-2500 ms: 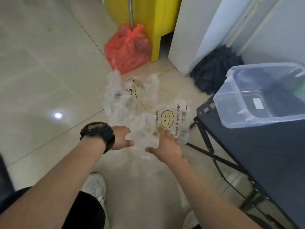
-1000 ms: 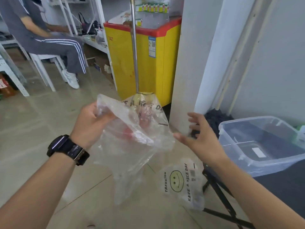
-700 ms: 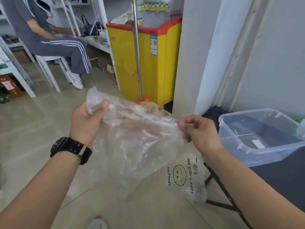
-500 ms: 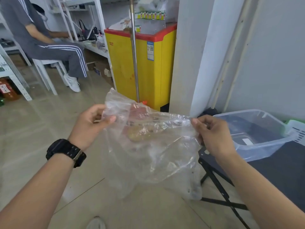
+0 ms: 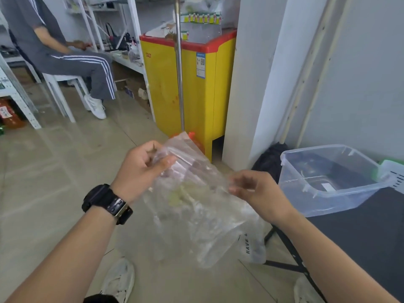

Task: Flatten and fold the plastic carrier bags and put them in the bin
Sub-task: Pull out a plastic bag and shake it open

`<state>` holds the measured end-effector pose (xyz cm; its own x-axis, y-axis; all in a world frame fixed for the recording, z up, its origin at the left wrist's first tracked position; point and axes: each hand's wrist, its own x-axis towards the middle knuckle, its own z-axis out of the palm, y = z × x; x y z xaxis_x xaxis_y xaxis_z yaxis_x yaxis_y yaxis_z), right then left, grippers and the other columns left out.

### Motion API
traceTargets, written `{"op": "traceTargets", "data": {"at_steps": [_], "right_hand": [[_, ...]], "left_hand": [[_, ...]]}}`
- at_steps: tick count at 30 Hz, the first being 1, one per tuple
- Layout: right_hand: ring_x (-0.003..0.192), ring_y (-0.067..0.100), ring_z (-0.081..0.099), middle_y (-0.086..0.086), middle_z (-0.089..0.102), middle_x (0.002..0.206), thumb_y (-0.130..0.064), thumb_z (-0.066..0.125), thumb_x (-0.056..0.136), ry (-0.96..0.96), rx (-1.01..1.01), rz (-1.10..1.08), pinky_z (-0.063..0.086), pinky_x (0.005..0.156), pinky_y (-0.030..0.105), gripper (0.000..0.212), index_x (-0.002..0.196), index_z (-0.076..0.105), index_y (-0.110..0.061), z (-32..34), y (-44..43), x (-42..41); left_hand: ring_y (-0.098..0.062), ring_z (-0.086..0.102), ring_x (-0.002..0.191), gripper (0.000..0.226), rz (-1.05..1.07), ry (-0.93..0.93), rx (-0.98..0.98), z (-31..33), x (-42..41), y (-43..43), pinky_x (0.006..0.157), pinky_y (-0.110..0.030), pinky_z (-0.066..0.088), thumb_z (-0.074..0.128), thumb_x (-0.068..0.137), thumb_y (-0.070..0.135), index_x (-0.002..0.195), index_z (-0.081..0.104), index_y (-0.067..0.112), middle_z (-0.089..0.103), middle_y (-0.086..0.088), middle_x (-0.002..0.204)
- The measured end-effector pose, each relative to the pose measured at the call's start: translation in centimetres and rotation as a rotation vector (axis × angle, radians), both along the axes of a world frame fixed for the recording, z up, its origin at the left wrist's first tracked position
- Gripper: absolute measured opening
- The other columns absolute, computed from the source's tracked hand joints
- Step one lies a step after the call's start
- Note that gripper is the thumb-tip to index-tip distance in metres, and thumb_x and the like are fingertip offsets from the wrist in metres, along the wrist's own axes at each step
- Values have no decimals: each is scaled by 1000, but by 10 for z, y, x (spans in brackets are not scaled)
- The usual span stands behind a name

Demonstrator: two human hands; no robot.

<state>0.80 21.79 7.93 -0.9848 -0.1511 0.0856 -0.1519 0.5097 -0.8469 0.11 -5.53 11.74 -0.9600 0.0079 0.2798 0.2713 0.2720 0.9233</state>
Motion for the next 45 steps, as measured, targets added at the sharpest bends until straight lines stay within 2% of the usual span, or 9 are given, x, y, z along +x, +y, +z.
{"op": "traceTargets", "data": {"at_steps": [6, 9, 13, 19, 24, 29, 33, 37, 45], "right_hand": [[65, 10, 54, 5, 68, 74, -23, 78, 84, 114, 81, -24, 54, 74, 44, 15, 76, 68, -17, 3, -3, -6], [70, 8, 59, -8, 68, 74, -26, 79, 83, 239, 142, 114, 54, 74, 39, 12, 78, 69, -22, 17, -20, 5], [79, 13, 68, -8, 73, 79, -32, 82, 79, 160, 177, 57, 56, 78, 43, 13, 82, 72, -24, 21, 6, -2], [69, 11, 66, 5, 73, 76, -10, 73, 88, 147, -153, 14, 51, 72, 24, 10, 79, 73, -13, 25, 11, 9], [89, 3, 65, -14, 71, 90, -32, 77, 84, 208, -67, 50, 48, 85, 19, 24, 105, 70, -22, 23, -13, 18], [106, 17, 65, -3, 69, 116, -65, 69, 78, -461, -121, -217, 53, 90, 35, 65, 125, 59, -21, 3, 38, 5], [108, 30, 70, 6, 76, 110, -36, 70, 90, -643, -319, -24, 51, 101, 52, 31, 116, 71, -19, -13, 29, 3], [70, 22, 66, 10, 74, 90, -16, 68, 92, -454, 68, -183, 55, 62, 28, 8, 95, 76, -14, -11, 40, 4], [58, 23, 54, 12, 67, 74, 4, 73, 81, -352, 75, -339, 48, 51, 26, 15, 89, 69, -8, -3, 58, 0]], "left_hand": [[-18, 50, 118, 62, 266, 198, -584, -9, -9, -4, 106, -40, 33, 80, 72, 37, 127, 50, 32, 54, 4, 129], [-11, 46, 128, 64, -41, 332, -886, -3, 1, 39, 107, -34, 30, 74, 76, 49, 134, 50, 36, 51, 13, 141], [-3, 69, 77, 7, -47, 177, -553, -19, -5, 40, 75, -33, 54, 72, 83, 35, 77, 72, 31, 73, 18, 76], [2, 66, 94, 30, -157, 28, -480, -6, 5, 15, 87, -28, 50, 68, 75, 55, 97, 70, 36, 72, 18, 96], [-9, 70, 80, 7, -140, 246, -324, -1, 15, 50, 77, -32, 55, 72, 85, 15, 87, 76, 20, 75, 8, 82], [-6, 70, 70, 2, 84, 289, -67, -1, 10, -6, 71, -20, 55, 74, 83, 27, 84, 73, 28, 76, 12, 80], [-1, 67, 64, 11, 146, 331, 12, -1, 10, -20, 66, -13, 53, 68, 85, 8, 88, 70, 19, 74, 15, 75], [1, 66, 64, 16, 337, 321, 130, 1, 9, -49, 65, -15, 55, 64, 90, 5, 87, 69, 20, 74, 18, 72], [5, 64, 69, 16, 372, 275, 59, 7, 9, -74, 65, -11, 54, 66, 90, 12, 85, 69, 28, 73, 23, 75]]}}
